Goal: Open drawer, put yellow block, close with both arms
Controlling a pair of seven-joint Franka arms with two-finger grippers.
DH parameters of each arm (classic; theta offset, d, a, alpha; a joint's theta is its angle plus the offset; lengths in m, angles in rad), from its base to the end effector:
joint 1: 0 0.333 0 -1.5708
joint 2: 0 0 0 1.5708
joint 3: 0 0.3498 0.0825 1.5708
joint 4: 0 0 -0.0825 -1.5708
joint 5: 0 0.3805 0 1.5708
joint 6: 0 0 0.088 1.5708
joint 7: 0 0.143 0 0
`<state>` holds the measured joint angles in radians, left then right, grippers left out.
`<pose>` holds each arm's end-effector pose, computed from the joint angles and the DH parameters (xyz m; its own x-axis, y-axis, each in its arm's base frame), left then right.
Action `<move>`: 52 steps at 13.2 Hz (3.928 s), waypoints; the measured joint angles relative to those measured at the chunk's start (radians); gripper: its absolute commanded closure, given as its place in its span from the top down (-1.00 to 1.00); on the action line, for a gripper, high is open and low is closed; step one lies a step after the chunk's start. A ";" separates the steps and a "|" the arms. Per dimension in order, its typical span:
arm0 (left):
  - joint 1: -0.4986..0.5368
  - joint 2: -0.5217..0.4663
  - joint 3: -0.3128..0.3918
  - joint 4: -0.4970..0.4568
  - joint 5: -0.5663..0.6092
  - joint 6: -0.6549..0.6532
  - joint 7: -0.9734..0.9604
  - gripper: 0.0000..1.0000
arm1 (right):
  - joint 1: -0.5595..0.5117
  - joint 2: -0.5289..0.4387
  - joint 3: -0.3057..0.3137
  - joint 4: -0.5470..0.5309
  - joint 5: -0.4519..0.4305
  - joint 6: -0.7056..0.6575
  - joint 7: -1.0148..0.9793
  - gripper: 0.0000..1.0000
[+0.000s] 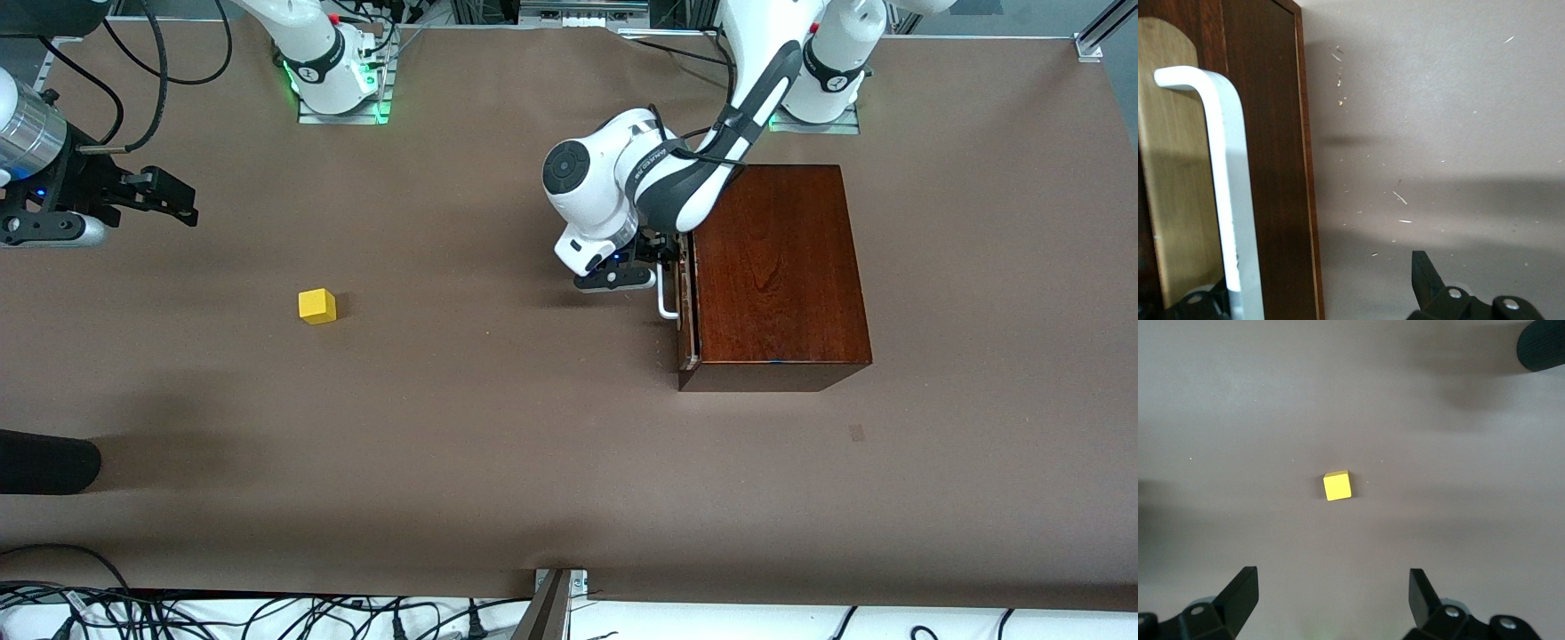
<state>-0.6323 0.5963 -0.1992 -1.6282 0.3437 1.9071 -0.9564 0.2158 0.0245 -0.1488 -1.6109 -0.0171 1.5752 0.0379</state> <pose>0.4806 -0.4538 0.2544 0.9990 -0.0146 -0.0422 -0.0282 -0.9390 -0.3427 0.5541 0.0357 0.5906 0.9978 0.0289 -0.0591 0.0303 -0.9993 0.0229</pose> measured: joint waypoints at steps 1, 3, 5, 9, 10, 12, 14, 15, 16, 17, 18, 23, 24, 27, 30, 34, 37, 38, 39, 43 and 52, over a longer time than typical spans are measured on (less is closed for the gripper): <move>-0.002 0.000 0.000 0.003 0.000 0.007 -0.004 1.00 | 0.000 0.000 0.000 0.000 0.000 0.000 0.000 1.00; -0.008 0.001 -0.001 0.010 -0.010 0.034 -0.018 1.00 | 0.000 0.000 0.000 0.000 0.000 0.002 0.000 1.00; -0.017 0.001 -0.001 0.014 -0.016 0.062 -0.024 1.00 | 0.000 0.004 0.000 0.000 0.000 0.014 0.000 1.00; -0.025 0.003 0.000 0.014 -0.016 0.090 -0.041 1.00 | 0.000 0.028 0.000 0.000 -0.001 0.034 -0.001 1.00; -0.025 0.003 0.000 0.016 -0.018 0.094 -0.045 1.00 | 0.000 0.039 0.000 0.000 -0.004 0.035 -0.005 1.00; -0.026 0.011 0.001 0.038 -0.035 0.102 -0.055 1.00 | 0.000 0.065 0.000 -0.001 -0.009 0.035 -0.028 1.00; -0.026 0.022 0.002 0.056 -0.047 0.092 -0.057 1.00 | 0.000 0.104 0.000 -0.003 -0.011 0.035 -0.056 1.00; -0.026 0.025 0.003 0.061 -0.050 0.089 -0.058 1.00 | 0.000 0.128 0.000 -0.006 -0.011 0.037 -0.057 1.00; -0.026 0.027 0.004 0.067 -0.057 0.086 -0.060 1.00 | 0.000 0.155 0.000 -0.011 -0.011 0.046 -0.057 1.00; -0.026 0.030 0.005 0.076 -0.075 0.086 -0.060 1.00 | 0.000 0.182 0.000 -0.023 -0.011 0.077 -0.057 1.00; -0.029 0.034 0.005 0.093 -0.092 0.087 -0.059 1.00 | 0.000 0.204 0.000 -0.046 -0.011 0.120 -0.057 1.00; -0.074 0.055 0.013 0.138 -0.092 0.089 -0.054 1.00 | -0.004 0.232 -0.001 -0.261 -0.004 0.393 -0.057 1.00; -0.078 0.057 0.017 0.140 -0.092 0.089 -0.053 1.00 | -0.004 0.235 -0.001 -0.308 0.003 0.446 -0.057 1.00; -0.079 0.057 0.018 0.141 -0.092 0.087 -0.049 1.00 | -0.004 0.259 0.000 -0.413 0.012 0.586 -0.057 1.00; -0.083 0.058 0.018 0.143 -0.083 0.078 -0.040 1.00 | -0.003 0.287 0.007 -0.460 0.013 0.678 -0.057 1.00; -0.087 0.066 0.015 0.159 -0.071 0.056 -0.036 1.00 | -0.003 0.317 0.014 -0.560 0.024 0.867 -0.057 1.00; -0.088 0.074 0.011 0.174 -0.071 0.038 -0.015 1.00 | -0.003 0.335 0.029 -0.595 0.025 0.914 -0.057 1.00; -0.088 0.075 0.006 0.181 -0.072 0.032 -0.005 1.00 | -0.003 0.336 0.029 -0.595 0.027 0.915 -0.057 1.00; -0.089 0.076 0.001 0.190 -0.072 0.020 -0.001 1.00 | -0.003 0.336 0.029 -0.595 0.029 0.915 -0.057 1.00; -0.094 0.076 -0.001 0.252 -0.070 -0.049 0.013 1.00 | -0.003 0.344 0.029 -0.600 0.031 0.915 -0.057 0.75; 0.034 -0.088 0.015 0.428 -0.117 -0.341 0.087 1.00 | -0.002 0.368 0.031 -0.599 0.032 0.919 -0.057 -0.74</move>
<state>-0.5986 0.5078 -0.1838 -1.1999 0.2264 1.5657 -0.8693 0.2134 0.3928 -0.1183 -2.2103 0.0150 2.4940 -0.0194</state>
